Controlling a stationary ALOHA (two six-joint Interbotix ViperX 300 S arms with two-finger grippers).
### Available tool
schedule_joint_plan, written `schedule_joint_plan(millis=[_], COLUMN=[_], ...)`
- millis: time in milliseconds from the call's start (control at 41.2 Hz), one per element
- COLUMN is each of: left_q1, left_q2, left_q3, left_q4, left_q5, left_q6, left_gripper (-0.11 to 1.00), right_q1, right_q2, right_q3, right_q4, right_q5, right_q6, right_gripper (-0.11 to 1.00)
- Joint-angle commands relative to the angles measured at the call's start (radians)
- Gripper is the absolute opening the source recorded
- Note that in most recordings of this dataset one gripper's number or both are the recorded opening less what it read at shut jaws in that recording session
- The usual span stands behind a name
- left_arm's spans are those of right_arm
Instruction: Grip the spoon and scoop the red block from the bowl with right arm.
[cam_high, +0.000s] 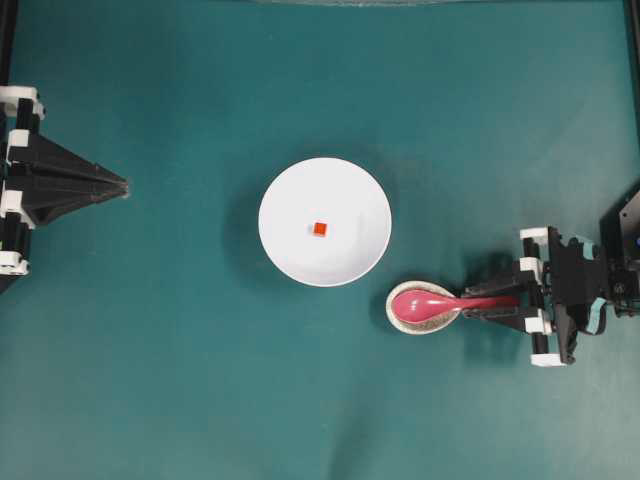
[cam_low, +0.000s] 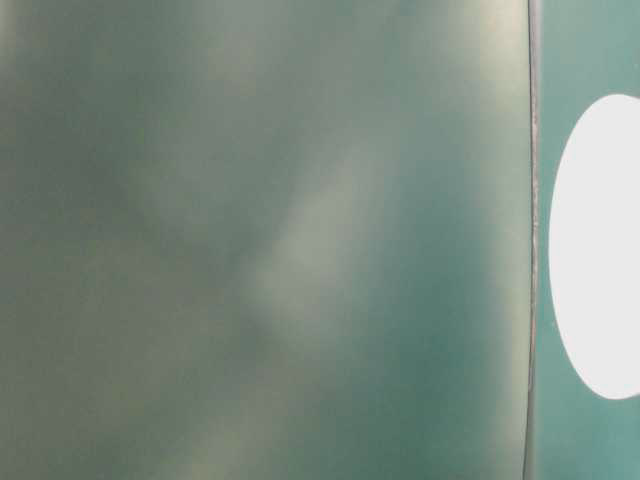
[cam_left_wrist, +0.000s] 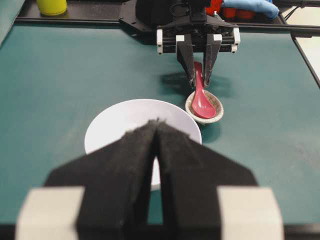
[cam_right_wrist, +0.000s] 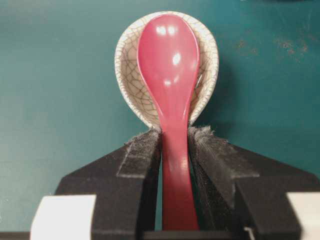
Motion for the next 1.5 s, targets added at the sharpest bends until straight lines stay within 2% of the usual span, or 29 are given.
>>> schedule_joint_plan(millis=[0,461,897,1479], left_q1=[0.002,0.002,0.002,0.002], left_q2=[0.003,0.005,0.008,0.008], left_q3=[-0.029,-0.029,-0.029,-0.029], left_q4=[0.002,0.002,0.002,0.002], left_q5=[-0.003,-0.003,-0.003,-0.003], left_q6=[-0.002,-0.002,-0.002,-0.002], left_gripper=[0.0,0.0,0.0,0.0], right_q1=[0.008,0.006,0.006,0.005], right_q2=[-0.008,-0.043,-0.052,-0.064], right_q3=[-0.008,-0.008,-0.014,-0.025], right_q4=[0.0,0.002,0.003,0.005], right_q5=[-0.003,0.017,0.06,0.061], right_q6=[-0.005,-0.063,-0.063,-0.049], right_gripper=[0.34,0.34,0.34,0.34])
